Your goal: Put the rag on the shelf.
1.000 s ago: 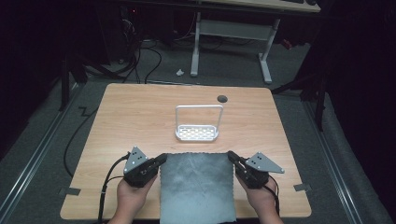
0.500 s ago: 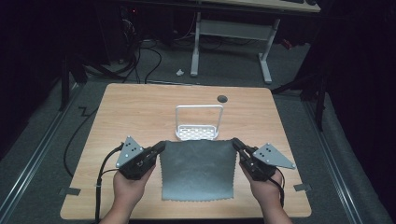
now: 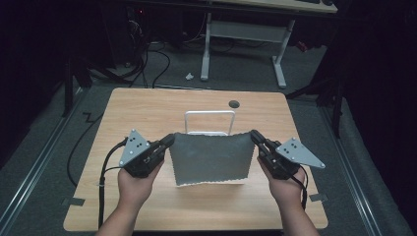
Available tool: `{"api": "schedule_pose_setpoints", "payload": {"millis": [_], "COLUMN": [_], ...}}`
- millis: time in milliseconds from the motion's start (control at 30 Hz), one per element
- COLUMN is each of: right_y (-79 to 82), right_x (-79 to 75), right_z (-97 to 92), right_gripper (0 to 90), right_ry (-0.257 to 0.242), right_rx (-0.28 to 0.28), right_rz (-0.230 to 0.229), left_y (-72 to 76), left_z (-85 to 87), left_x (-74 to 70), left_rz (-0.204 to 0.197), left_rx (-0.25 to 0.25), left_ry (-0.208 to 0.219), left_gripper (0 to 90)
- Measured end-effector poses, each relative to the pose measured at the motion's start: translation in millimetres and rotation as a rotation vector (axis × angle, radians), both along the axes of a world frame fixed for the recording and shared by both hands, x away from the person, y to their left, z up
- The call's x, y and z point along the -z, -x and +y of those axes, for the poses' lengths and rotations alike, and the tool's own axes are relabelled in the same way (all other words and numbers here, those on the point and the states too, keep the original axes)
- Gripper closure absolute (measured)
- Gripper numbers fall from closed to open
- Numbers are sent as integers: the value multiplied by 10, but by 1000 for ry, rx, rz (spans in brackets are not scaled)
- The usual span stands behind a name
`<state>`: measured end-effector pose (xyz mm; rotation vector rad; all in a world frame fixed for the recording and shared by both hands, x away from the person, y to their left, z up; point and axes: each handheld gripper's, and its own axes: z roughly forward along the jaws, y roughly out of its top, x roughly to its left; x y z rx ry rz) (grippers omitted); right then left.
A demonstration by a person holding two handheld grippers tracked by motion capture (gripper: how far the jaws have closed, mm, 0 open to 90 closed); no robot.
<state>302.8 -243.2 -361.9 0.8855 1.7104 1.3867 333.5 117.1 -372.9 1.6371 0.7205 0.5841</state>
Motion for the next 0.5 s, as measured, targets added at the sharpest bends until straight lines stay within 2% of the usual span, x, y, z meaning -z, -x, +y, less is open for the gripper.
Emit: {"api": "schedule_pose_setpoints", "payload": {"millis": [300,500], "right_y": [-116,-287], "right_x": [-23,-43], "right_z": [0,7], "right_gripper": [896,896], "right_ry": [6,17], "right_rx": [23,51], "right_rz": [6,9], "left_y": [-153,-308], "left_z": [-35,-64], "left_x": [-124,-165], "left_rz": [-30,-18], "left_rx": [-19,-27], "left_ry": [-38,-41], "left_gripper": [891,892]}}
